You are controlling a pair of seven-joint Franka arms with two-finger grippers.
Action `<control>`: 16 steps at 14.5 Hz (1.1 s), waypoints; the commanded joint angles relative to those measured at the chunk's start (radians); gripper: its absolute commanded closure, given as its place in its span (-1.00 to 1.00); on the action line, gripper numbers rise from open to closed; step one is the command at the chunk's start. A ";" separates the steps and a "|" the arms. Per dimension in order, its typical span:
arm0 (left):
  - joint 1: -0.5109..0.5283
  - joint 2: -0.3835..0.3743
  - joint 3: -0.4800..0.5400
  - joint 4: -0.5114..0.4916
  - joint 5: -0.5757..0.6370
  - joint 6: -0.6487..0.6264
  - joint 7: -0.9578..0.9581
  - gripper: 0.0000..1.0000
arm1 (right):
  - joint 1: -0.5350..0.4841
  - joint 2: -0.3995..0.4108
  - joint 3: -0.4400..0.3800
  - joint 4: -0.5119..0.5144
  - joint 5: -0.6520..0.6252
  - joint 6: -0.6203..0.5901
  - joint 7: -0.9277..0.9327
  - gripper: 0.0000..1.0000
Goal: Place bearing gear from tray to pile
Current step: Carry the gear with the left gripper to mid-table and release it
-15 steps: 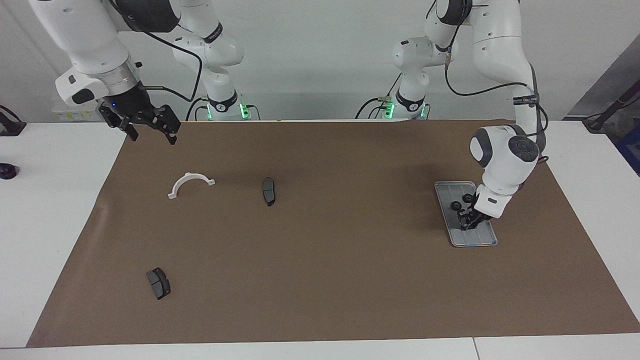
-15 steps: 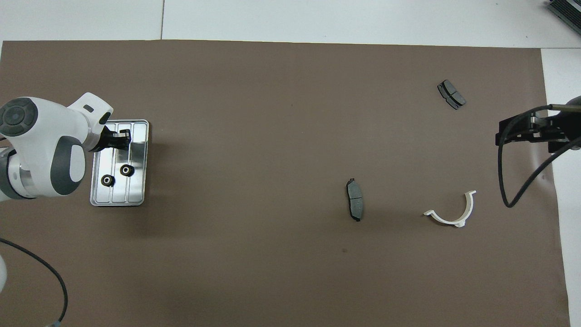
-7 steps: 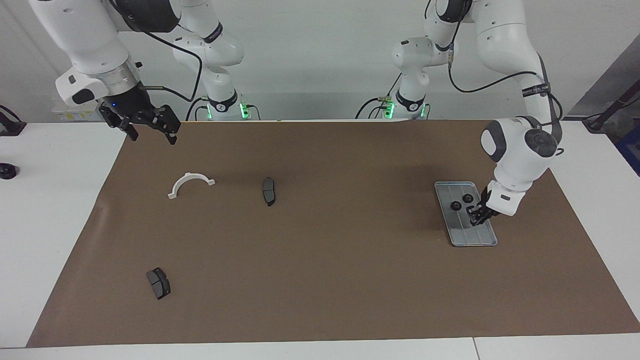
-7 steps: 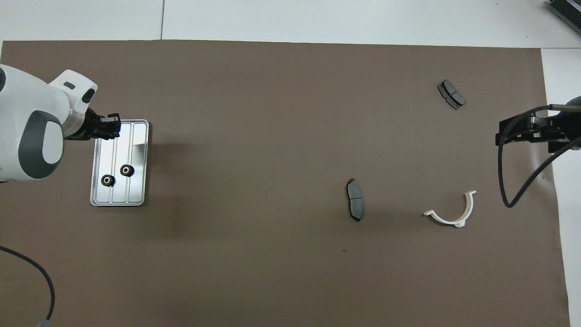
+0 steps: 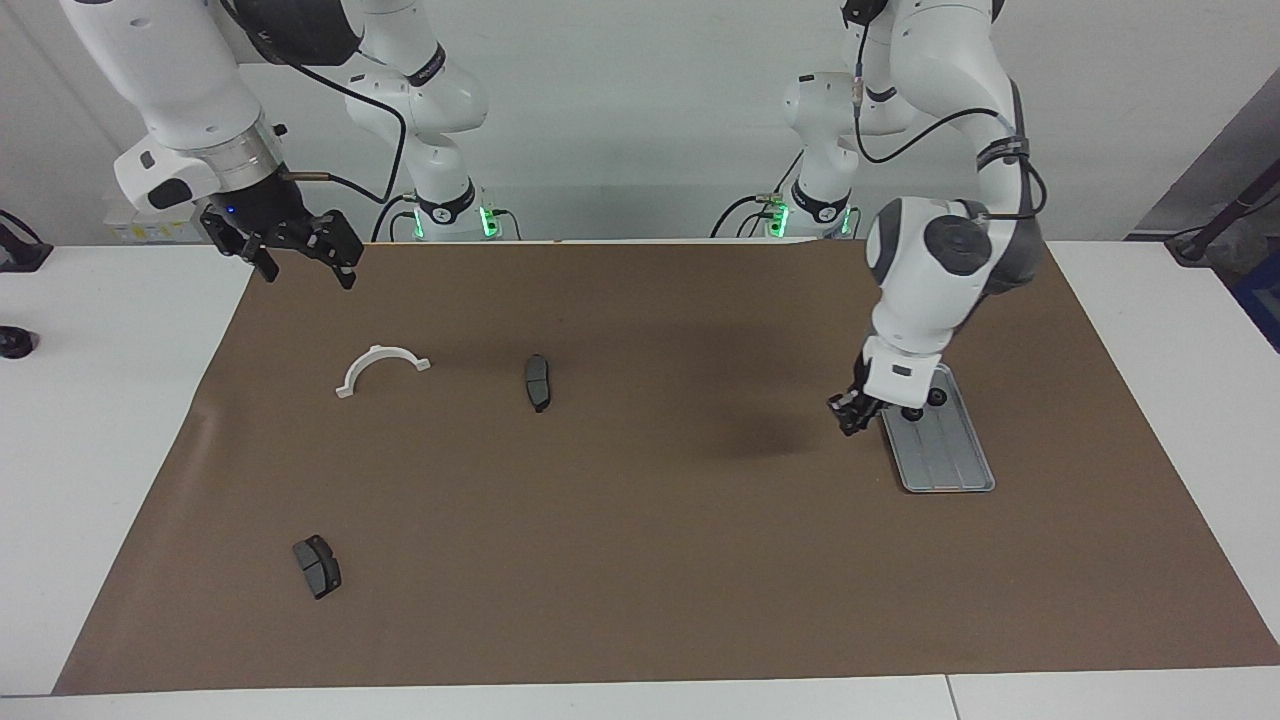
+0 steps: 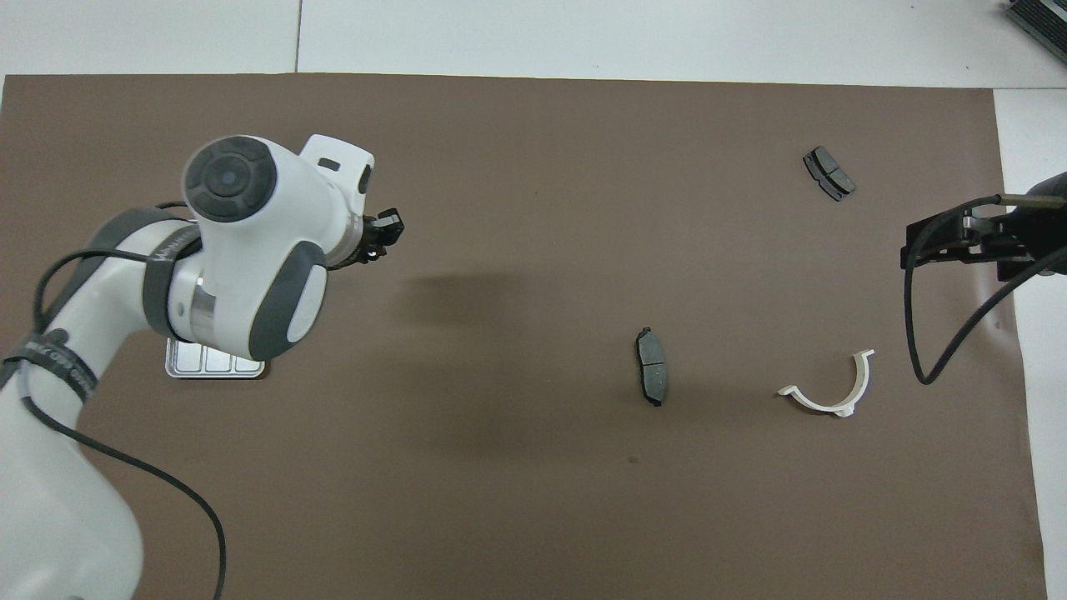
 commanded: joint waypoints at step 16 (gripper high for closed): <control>-0.219 0.095 0.115 0.053 -0.115 0.111 -0.218 -1.00 | 0.033 -0.059 0.011 -0.142 0.005 0.107 -0.021 -1.00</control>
